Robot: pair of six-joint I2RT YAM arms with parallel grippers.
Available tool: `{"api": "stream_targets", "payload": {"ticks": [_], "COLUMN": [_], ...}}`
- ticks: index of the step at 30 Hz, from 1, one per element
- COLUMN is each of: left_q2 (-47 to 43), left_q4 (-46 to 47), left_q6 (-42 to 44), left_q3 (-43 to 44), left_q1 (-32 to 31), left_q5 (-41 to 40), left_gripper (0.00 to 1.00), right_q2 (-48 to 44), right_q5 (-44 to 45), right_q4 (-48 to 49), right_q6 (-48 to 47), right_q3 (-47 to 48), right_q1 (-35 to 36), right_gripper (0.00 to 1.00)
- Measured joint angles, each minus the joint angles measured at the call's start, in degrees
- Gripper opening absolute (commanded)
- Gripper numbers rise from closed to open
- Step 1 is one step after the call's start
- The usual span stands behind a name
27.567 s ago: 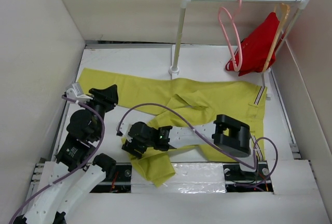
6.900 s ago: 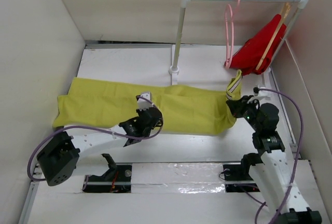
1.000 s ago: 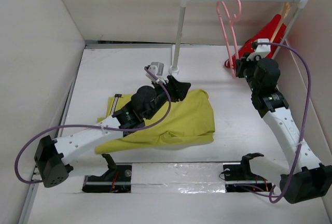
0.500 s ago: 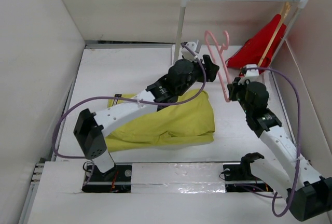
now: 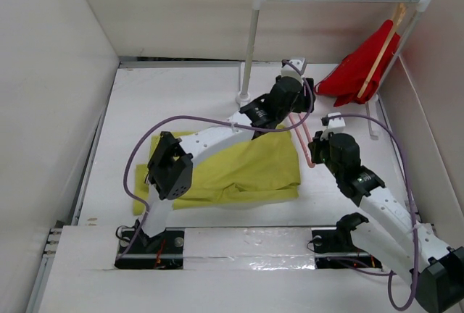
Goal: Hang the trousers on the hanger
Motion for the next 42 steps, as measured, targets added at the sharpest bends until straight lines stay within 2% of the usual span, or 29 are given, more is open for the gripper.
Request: {"api": "stream_targets", "payload": {"ticks": [5, 8, 9, 11, 12, 13, 14, 16, 17, 20, 21, 25, 26, 28, 29, 30, 34, 39, 40, 42], "left_q2": [4.52, 5.42, 5.51, 5.51, 5.51, 5.51, 5.35, 4.46, 3.37, -0.61, -2.10, -7.48, -8.63, -10.75, -11.74, -12.76, -15.74, -20.20, -21.46, -23.67], "left_q4": [-3.04, -3.80, -3.98, -4.24, -4.28, -4.15, -3.89, -1.79, -0.26, 4.17, 6.01, 14.64, 16.65, 20.70, 22.82, 24.63, 29.86, 32.76, 33.03, 33.16], "left_q6": [0.35, 0.33, 0.35, 0.09, 0.15, 0.04, -0.26, -1.11, -1.95, -4.39, -5.75, -11.02, -12.39, -15.47, -17.09, -18.69, -23.71, -28.26, -28.87, -29.70], "left_q3": [4.20, 5.11, 5.25, 5.25, 5.25, 4.96, 4.35, 1.27, -1.70, -12.02, -15.69, -28.17, -30.93, -36.02, -38.58, -41.03, -49.13, -57.13, -58.82, -61.35], "left_q1": [1.07, 1.51, 1.60, 1.60, 1.60, 1.60, 1.60, 1.60, 1.66, 1.68, 1.60, 0.39, -0.28, -2.05, -2.93, -3.78, -6.84, -8.31, -8.31, -8.28], "left_q5": [-2.38, -3.56, -3.63, -3.61, -3.74, -4.02, -4.17, -3.82, -3.10, -1.33, -0.81, 0.68, 0.72, 0.66, 0.61, 0.48, -1.79, -8.61, -10.14, -12.92], "left_gripper": [0.44, 0.29, 0.19, 0.05, 0.00, 0.00, 0.00, 0.00, 0.00, 0.00, 0.00, 0.00, 0.00, 0.00, 0.00, 0.00, 0.00, 0.00, 0.00, 0.00], "right_q2": [-0.50, -1.05, -1.16, -1.31, -1.40, -1.49, -1.68, -2.56, -3.39, -7.45, -9.14, -14.51, -15.08, -14.78, -13.94, -12.83, -7.93, -7.30, -7.52, -8.07], "right_q5": [1.44, 2.12, 2.43, 2.95, 3.30, 3.74, 4.20, 4.37, 4.15, 3.89, 3.74, 1.73, 1.16, -0.44, -1.33, -2.45, -6.62, -11.93, -12.68, -14.19], "right_q4": [-0.20, -0.48, -0.44, -0.68, -1.03, -1.33, -1.70, -2.49, -2.97, -4.35, -4.68, -5.81, -5.88, -6.05, -6.01, -5.99, -5.90, -4.90, -4.52, -2.95], "right_q6": [0.61, 0.76, 0.76, 0.76, 0.79, 0.90, 0.96, 1.20, 1.22, 1.20, 1.18, 1.11, 1.01, 0.74, 0.79, 0.81, 0.98, 2.54, 2.95, 3.98], "right_q3": [-1.07, -1.11, -1.11, -1.11, -1.11, -1.11, -1.11, -1.11, -1.14, -1.25, -1.27, -1.29, -1.29, -1.29, -1.29, -1.31, -2.10, -6.54, -7.48, -9.70], "right_q1": [1.68, 1.73, 1.73, 1.73, 1.73, 1.73, 1.77, 2.10, 2.25, 2.49, 2.49, 2.29, 2.16, 1.84, 1.60, 1.29, -0.42, -2.78, -3.10, -3.52], "right_gripper": [0.00, 0.00, 0.00, 0.03, 0.08, 0.16, 0.35, 0.52, 0.63, 0.75, 0.75, 0.72, 0.54, 0.25, 0.06, 0.02, 0.00, 0.08, 0.10, 0.23]}}
